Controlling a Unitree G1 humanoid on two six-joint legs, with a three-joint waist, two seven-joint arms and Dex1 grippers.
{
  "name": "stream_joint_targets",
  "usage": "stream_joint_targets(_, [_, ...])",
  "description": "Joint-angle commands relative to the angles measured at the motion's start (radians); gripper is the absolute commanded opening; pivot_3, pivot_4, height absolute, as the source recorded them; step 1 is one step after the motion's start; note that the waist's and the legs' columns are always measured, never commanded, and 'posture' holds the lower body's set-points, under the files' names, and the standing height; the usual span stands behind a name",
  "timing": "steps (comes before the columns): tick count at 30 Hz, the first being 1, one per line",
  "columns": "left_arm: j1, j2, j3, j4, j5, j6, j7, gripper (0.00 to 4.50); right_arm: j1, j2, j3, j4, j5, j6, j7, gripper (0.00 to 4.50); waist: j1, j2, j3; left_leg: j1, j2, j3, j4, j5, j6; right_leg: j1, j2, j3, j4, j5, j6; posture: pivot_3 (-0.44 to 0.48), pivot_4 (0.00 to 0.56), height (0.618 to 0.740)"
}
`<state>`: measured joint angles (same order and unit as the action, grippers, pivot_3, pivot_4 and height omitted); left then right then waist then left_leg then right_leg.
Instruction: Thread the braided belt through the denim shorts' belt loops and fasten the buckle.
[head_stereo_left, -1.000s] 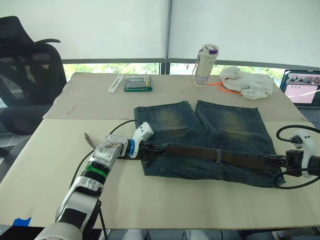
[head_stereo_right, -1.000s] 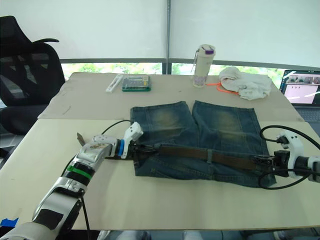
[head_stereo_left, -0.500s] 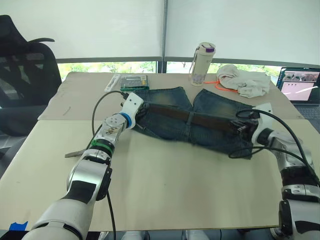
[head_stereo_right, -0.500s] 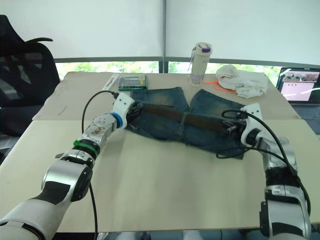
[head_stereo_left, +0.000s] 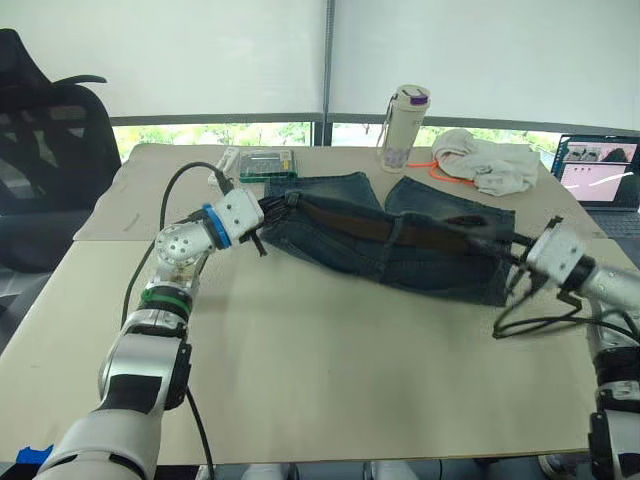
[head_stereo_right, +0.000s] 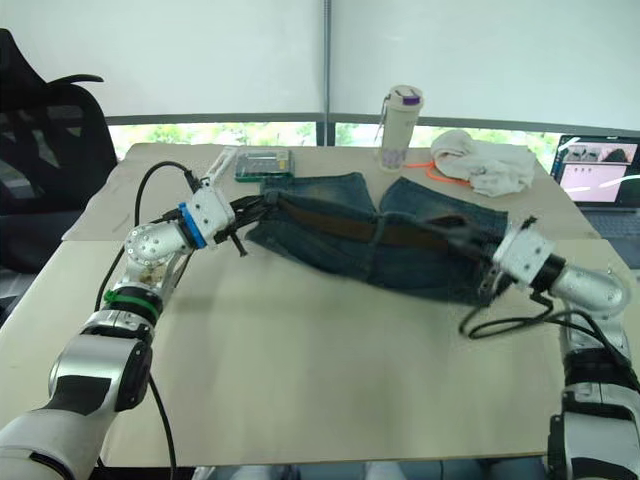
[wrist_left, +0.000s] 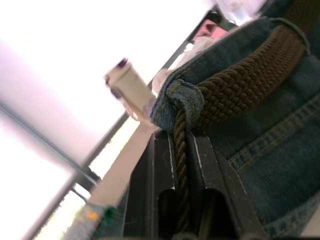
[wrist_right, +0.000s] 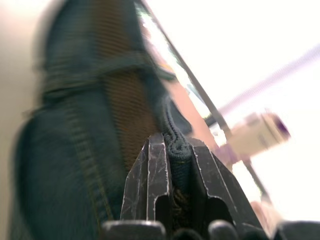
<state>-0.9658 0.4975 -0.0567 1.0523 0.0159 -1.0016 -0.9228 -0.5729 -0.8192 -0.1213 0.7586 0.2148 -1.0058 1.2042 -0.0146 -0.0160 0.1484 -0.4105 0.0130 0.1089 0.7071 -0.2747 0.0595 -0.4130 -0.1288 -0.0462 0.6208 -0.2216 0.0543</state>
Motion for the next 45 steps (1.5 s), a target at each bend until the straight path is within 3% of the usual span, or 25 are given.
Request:
stream_joint_targets(1, [0.097,0.052,-0.077,-0.043,0.055,-0.259,-0.036,0.0,0.029,-0.041,0.073,0.045,0.063,-0.326,0.098,0.03,-0.002,0.0,0.0,0.006,0.0,0.001,-0.004,0.0,0.0,0.006,0.0,0.0,-0.005,0.0,0.0,0.0,0.15,0.737])
stream_joint_targets(5, [0.206,0.135,-0.193,-0.057,0.067,-0.459,-0.053,0.0,0.099,-0.107,0.21,0.053,0.102,-0.547,0.052,0.03,-0.002,0.0,0.0,0.013,0.003,0.003,-0.009,0.0,0.001,0.008,-0.002,0.004,-0.009,0.0,-0.001,0.0,0.15,0.737])
stream_joint_targets(8, [0.268,0.22,-0.297,-0.043,0.086,-0.565,-0.043,0.0,0.213,-0.172,0.311,-0.014,0.117,-0.607,-0.005,0.03,0.003,0.0,0.0,0.015,0.004,0.001,-0.011,-0.001,0.002,0.008,-0.004,0.004,-0.009,0.0,-0.001,0.0,0.15,0.737])
stream_joint_targets(12, [0.263,0.27,-0.356,-0.001,0.129,-0.583,-0.014,0.0,0.373,-0.239,0.383,-0.11,0.11,-0.609,-0.054,0.03,0.007,0.0,0.0,0.017,0.003,0.002,-0.011,-0.003,0.005,0.009,-0.008,0.004,-0.009,0.0,-0.001,0.0,0.15,0.737])
stream_joint_targets(14, [0.254,0.272,-0.356,0.026,0.17,-0.569,0.004,0.0,0.389,-0.242,0.411,-0.039,0.049,-0.609,-0.064,0.03,0.007,0.0,0.0,0.02,0.002,0.004,-0.011,-0.005,0.008,0.011,-0.013,0.004,-0.009,0.0,-0.001,0.0,0.15,0.737])
stream_joint_targets(17, [0.237,0.254,-0.332,0.044,0.267,-0.52,0.073,0.0,0.34,-0.219,0.419,0.088,-0.055,-0.578,-0.081,0.03,0.005,0.0,0.0,0.027,0.001,0.006,-0.011,-0.011,0.019,0.018,-0.018,0.001,-0.009,0.001,0.0,0.0,0.15,0.737])
stream_joint_targets(23, [0.153,0.163,-0.305,0.057,0.48,-0.273,0.391,0.0,0.165,-0.142,0.35,0.268,-0.312,-0.38,-0.261,0.03,0.026,0.001,-0.001,0.036,0.001,0.006,-0.011,-0.011,0.018,0.026,-0.019,-0.002,-0.009,0.001,0.0,0.0,0.15,0.737])
stream_joint_targets(26, [0.085,0.134,-0.364,0.07,0.633,-0.156,0.562,0.0,0.087,-0.134,0.372,0.318,-0.469,-0.226,-0.407,0.03,0.035,0.001,-0.001,0.037,0.001,0.006,-0.01,-0.01,0.018,0.025,-0.02,-0.003,-0.01,0.003,0.0,0.0,0.15,0.737])
stream_joint_targets(31, [-0.023,0.063,-0.428,0.152,0.728,0.012,0.721,0.0,-0.009,-0.112,0.393,0.367,-0.569,-0.071,-0.547,0.03,0.034,-0.001,-0.002,0.033,0.0,0.006,-0.009,-0.006,0.011,0.026,-0.019,-0.003,-0.009,0.003,0.0,0.0,0.15,0.737])
stream_joint_targets(36, [-0.028,0.056,-0.437,0.188,0.676,-0.068,0.635,0.0,0.048,-0.109,0.369,0.332,-0.474,-0.074,-0.457,0.03,0.027,-0.001,-0.002,0.03,0.0,0.006,-0.01,-0.005,0.01,0.024,-0.018,-0.006,-0.011,0.003,0.001,0.0,0.15,0.737])
stream_joint_targets(40, [0.012,0.049,-0.394,0.21,0.549,-0.13,0.46,0.0,0.097,-0.122,0.349,0.291,-0.407,-0.09,-0.418,0.03,0.026,-0.001,-0.002,0.029,0.0,0.006,-0.01,-0.005,0.01,0.024,-0.019,-0.007,-0.012,0.003,0.001,0.0,0.15,0.737])
stream_joint_targets(42, [0.031,0.043,-0.358,0.22,0.464,-0.106,0.316,0.89,0.118,-0.132,0.343,0.279,-0.381,-0.1,-0.388,1.07,0.024,-0.001,-0.002,0.029,0.0,0.006,-0.01,-0.005,0.01,0.024,-0.019,-0.008,-0.012,0.003,0.001,0.0,0.15,0.737])
stream_joint_targets(45, [0.056,0.041,-0.309,0.212,0.36,-0.067,0.159,1.82,0.148,-0.133,0.313,0.236,-0.253,-0.019,-0.251,2.02,0.022,-0.002,-0.002,0.029,0.001,0.006,-0.01,-0.005,0.01,0.023,-0.019,-0.01,-0.012,0.003,0.001,0.0,0.15,0.737])
